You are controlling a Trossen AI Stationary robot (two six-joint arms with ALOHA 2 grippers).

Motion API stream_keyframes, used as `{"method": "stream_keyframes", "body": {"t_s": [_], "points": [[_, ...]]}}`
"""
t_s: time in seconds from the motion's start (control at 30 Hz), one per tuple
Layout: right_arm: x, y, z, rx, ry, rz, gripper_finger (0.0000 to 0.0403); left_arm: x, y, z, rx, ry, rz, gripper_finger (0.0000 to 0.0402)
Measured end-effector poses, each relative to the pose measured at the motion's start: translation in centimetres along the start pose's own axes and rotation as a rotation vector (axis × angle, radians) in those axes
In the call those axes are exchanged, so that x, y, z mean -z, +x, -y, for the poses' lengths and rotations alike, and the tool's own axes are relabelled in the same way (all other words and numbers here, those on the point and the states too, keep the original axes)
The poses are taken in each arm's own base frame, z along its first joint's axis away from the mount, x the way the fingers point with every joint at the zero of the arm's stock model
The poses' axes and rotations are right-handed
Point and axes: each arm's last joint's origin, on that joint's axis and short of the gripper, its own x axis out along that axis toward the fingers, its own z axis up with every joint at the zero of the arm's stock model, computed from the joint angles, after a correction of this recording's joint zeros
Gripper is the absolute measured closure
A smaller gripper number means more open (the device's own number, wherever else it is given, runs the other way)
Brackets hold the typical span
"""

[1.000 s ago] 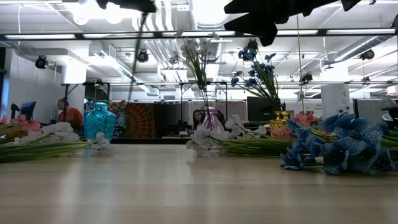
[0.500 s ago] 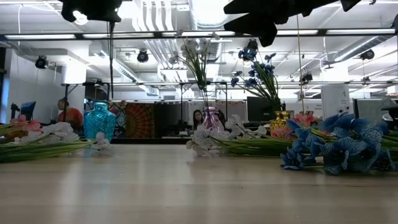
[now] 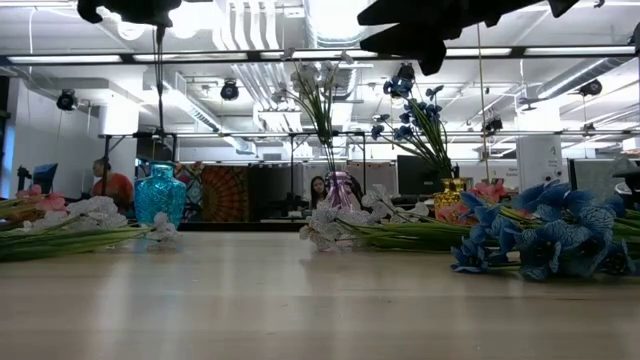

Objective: Sort flowers into vase by color
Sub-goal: Put the middle pink flowers into the blue vase

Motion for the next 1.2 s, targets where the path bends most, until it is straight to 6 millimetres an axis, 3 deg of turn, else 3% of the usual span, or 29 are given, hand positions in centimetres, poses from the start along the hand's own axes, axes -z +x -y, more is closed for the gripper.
{"method": "stream_keyframes", "body": {"t_s": [0.53,1.2], "points": [[0.0,0.0,0.0,0.0,0.001,0.004,0.0197,1.5,2.8,0.1,-0.098,0.064,-0.03,0.0401],[0.0,0.0,0.0,0.0,-0.009,-0.002,0.0197,2.8,3.6,1.2,-0.105,0.086,-0.081,0.0401]]}}
